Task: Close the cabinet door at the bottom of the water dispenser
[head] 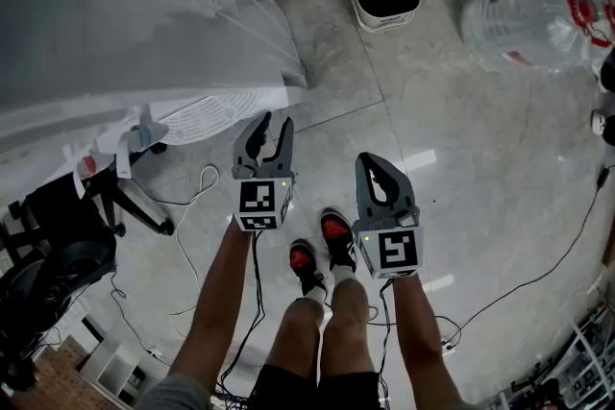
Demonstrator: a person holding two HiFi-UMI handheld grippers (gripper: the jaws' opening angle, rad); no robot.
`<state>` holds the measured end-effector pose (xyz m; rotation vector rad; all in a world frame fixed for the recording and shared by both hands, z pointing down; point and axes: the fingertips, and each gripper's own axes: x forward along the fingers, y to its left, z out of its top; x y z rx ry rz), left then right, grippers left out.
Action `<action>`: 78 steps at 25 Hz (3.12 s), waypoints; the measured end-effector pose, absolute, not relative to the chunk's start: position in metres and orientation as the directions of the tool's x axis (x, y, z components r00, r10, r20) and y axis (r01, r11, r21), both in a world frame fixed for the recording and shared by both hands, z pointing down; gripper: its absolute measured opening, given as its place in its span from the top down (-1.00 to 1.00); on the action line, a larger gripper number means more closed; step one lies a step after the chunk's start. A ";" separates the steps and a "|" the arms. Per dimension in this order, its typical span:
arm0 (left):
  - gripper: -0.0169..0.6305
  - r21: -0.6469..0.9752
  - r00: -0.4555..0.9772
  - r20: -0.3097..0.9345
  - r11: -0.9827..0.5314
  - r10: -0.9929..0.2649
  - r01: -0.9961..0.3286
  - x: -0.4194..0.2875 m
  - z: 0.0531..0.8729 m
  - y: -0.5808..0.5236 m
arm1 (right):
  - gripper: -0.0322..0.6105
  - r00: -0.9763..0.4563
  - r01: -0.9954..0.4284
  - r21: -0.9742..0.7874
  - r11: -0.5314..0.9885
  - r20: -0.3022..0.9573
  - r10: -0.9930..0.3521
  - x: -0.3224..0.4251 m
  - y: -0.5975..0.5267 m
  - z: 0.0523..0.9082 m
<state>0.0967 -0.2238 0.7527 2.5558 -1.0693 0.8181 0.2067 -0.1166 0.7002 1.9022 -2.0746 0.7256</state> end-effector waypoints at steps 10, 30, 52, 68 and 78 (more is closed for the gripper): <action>0.47 0.003 0.554 0.597 -0.690 -0.580 -0.724 0.096 0.756 -0.242 | 0.85 -0.113 -0.980 -0.196 0.018 0.487 -0.866 0.213 -0.124 0.699; 0.47 0.011 0.570 0.564 -0.684 -0.598 -0.729 0.101 0.714 -0.226 | 0.85 -0.096 -0.986 -0.167 0.019 0.469 -0.878 0.223 -0.121 0.657; 0.47 0.002 0.534 0.408 -0.584 -0.741 -0.812 0.067 0.423 -0.167 | 0.85 -0.169 -0.984 -0.112 0.140 0.321 -0.932 0.200 -0.109 0.397; 0.66 -0.013 0.382 0.332 -0.409 -0.862 -0.912 -0.013 0.242 -0.134 | 0.85 -0.363 -0.931 -0.128 0.341 0.223 -0.905 0.123 -0.107 0.227; 0.80 -0.021 0.329 0.306 -0.352 -0.893 -0.936 -0.054 0.180 -0.101 | 0.85 -0.413 -0.910 -0.091 0.404 0.140 -0.900 0.100 -0.094 0.160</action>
